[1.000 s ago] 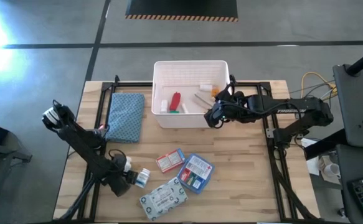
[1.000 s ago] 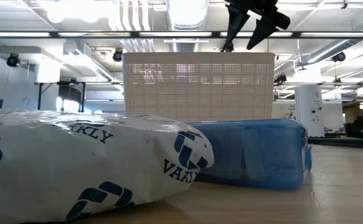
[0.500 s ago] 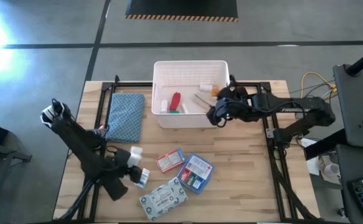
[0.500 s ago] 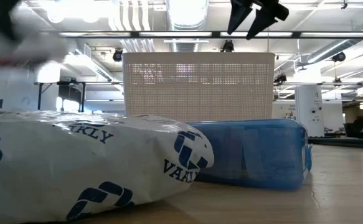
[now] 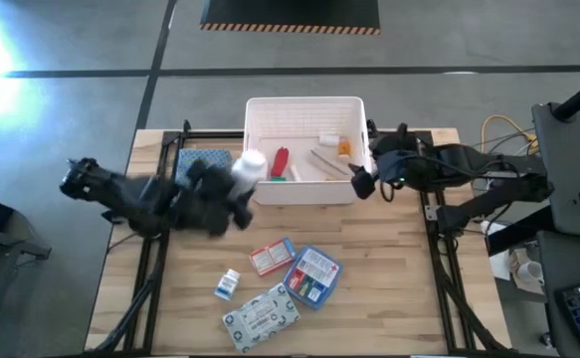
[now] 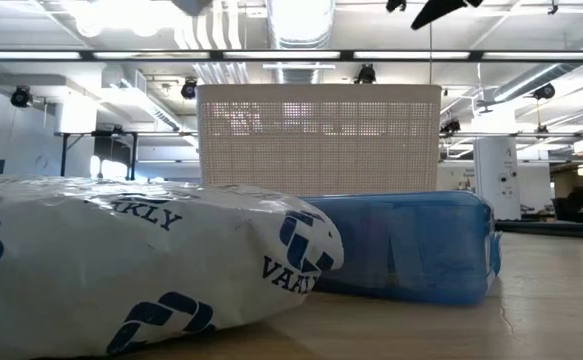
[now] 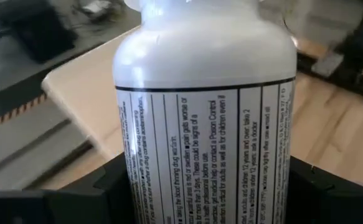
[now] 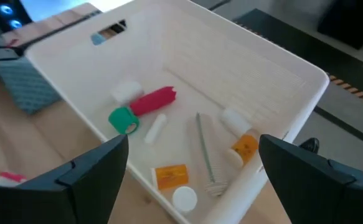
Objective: Pick & place medical supplies in basket/bin
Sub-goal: Put the white medicine bottle into the white bin, then put the white and blue medicine bottle into the white bin
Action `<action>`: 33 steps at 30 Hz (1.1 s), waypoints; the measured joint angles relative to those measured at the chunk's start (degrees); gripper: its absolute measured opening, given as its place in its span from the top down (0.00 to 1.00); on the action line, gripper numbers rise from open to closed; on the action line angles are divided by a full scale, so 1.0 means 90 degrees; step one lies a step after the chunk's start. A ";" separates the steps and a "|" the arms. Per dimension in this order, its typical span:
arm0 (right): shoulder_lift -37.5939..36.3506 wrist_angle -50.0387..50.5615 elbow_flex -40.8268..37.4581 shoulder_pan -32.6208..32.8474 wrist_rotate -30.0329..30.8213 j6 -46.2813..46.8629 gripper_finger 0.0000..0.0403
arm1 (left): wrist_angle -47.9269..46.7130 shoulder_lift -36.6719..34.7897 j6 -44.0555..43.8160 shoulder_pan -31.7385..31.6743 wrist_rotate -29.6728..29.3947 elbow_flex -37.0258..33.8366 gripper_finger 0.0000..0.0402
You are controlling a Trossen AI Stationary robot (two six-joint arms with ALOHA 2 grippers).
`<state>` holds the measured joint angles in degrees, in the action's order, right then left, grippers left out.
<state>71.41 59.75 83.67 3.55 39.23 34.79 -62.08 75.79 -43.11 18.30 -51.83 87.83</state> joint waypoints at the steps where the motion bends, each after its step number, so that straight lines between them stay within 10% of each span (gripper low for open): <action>1: -0.0061 0.0005 -0.0007 0.0061 -0.0001 0.0003 0.14 | 0.0456 0.0000 0.0750 -0.0449 0.0468 0.0018 0.38; 6: -0.0188 0.0269 -0.0011 0.0370 0.0041 0.0272 0.14 | 0.2578 0.0113 0.2874 -0.2560 0.2979 -0.0288 0.38; 14: -0.0066 0.1190 -0.0024 0.0952 0.0401 0.1097 0.14 | 0.2955 0.0416 0.2223 -0.4122 0.4737 -0.0743 0.32; 26: -0.0006 0.1280 -0.0035 0.1105 0.0722 0.1160 0.14 | 0.2047 0.0391 0.2232 -0.4109 0.4721 -0.0170 0.14; 33: -0.0006 0.1279 -0.0035 0.1105 0.0757 0.1173 0.14 | -0.0786 0.0235 0.1299 -0.2845 0.4721 0.0550 0.14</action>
<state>71.35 71.25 83.35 13.50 46.04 45.34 -69.16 77.91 -31.42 -7.30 -9.34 92.78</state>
